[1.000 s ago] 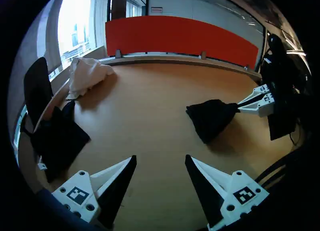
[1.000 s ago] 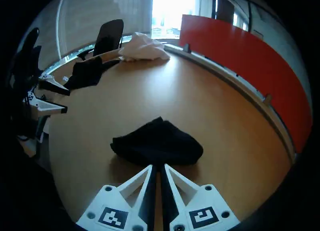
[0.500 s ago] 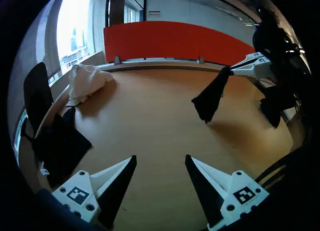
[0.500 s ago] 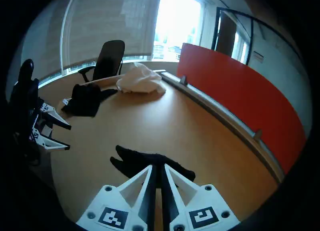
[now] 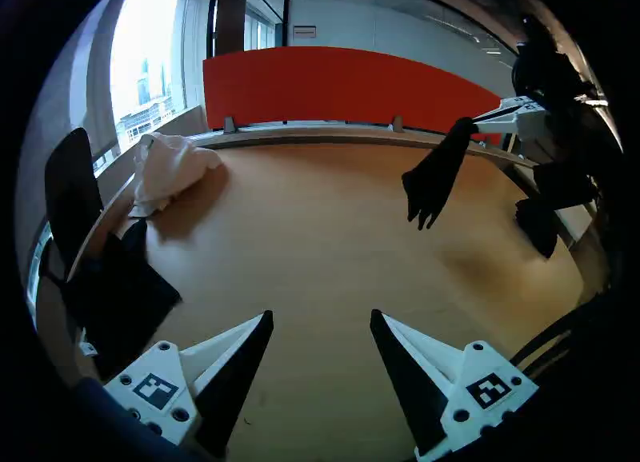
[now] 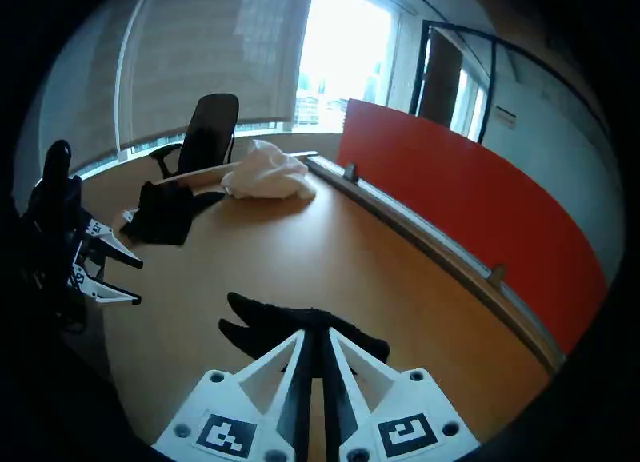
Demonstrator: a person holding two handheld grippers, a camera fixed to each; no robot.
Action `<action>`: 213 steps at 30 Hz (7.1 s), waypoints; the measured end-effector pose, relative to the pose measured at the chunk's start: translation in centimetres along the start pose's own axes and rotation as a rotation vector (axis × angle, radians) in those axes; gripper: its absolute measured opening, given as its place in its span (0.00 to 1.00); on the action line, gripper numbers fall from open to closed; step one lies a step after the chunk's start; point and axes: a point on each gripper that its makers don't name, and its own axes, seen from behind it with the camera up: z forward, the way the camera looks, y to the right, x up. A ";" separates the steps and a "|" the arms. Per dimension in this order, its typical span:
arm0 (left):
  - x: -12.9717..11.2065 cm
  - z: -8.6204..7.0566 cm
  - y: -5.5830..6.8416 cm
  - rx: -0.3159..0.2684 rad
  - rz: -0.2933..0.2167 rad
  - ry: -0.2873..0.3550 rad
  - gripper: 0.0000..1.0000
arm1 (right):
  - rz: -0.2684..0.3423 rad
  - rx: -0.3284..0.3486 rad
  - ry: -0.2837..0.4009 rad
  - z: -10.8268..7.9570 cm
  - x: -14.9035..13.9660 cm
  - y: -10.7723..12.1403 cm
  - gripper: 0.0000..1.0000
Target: Fold towel
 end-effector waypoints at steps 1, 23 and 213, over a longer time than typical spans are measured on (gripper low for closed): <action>0.0 0.0 0.0 0.000 0.000 0.000 0.90 | 0.004 -0.002 0.001 -0.2 -0.1 0.3 0.06; 0.6 0.7 -0.1 -0.009 0.002 -0.016 0.90 | 0.107 -0.074 -0.028 -5.8 -3.6 7.4 0.06; 0.5 0.7 3.2 -0.015 0.099 -0.087 0.90 | 0.567 -0.535 -0.648 -32.0 -42.6 22.0 0.11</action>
